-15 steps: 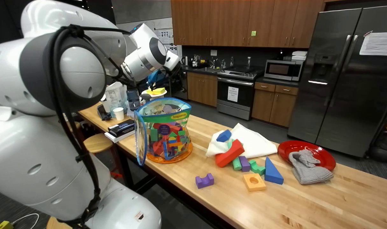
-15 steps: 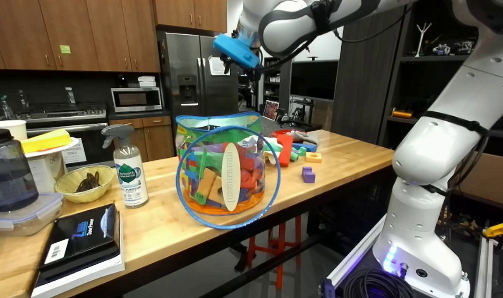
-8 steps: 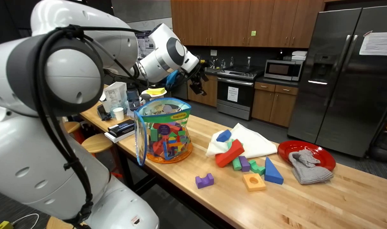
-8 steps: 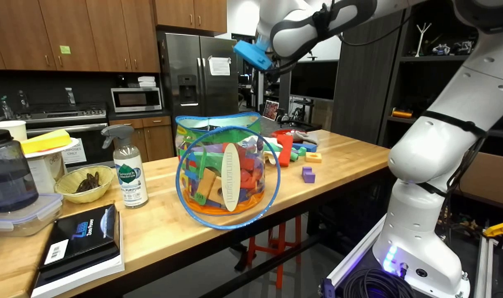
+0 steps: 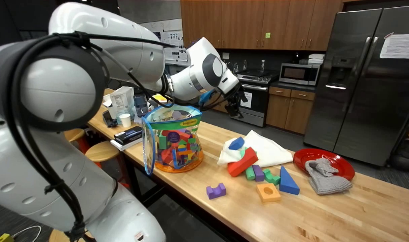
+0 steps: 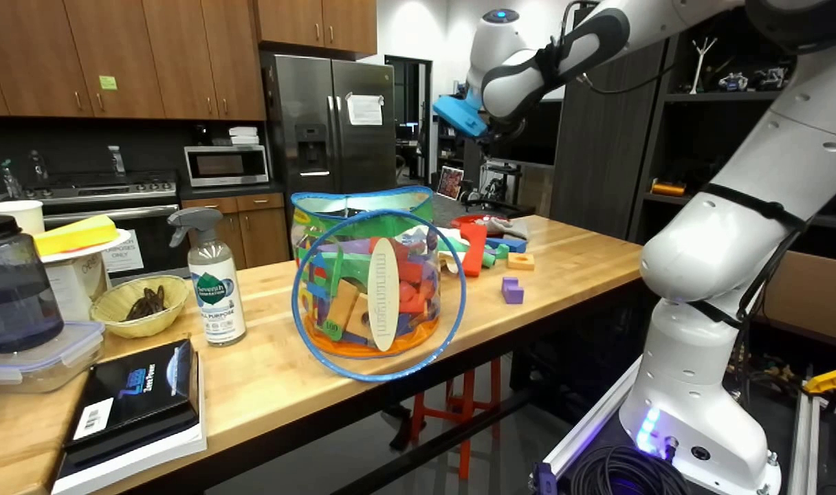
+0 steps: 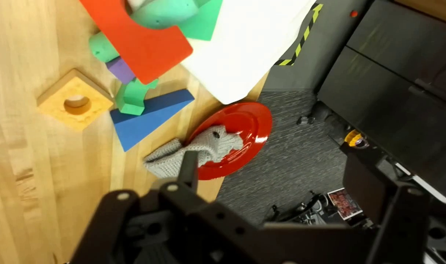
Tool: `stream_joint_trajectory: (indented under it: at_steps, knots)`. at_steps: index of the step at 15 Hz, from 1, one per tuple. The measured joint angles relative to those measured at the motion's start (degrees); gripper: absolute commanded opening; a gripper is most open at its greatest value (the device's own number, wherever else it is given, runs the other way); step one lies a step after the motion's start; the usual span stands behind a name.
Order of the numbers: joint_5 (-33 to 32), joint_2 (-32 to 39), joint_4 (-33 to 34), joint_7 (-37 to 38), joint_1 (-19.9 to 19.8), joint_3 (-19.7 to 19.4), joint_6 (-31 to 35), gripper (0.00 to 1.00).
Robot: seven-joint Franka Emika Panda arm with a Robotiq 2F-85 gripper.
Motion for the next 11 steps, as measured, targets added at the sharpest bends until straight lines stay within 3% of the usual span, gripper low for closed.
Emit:
stream_joint_trajectory:
  at_steps: [7,11]
  knots:
    - [0.97,-0.25,-10.22,-8.86,-5.92,-9.16,9.81,1.00]
    - [1.21,-0.28,-11.71,-9.69,-6.13,-9.96,11.16,1.00]
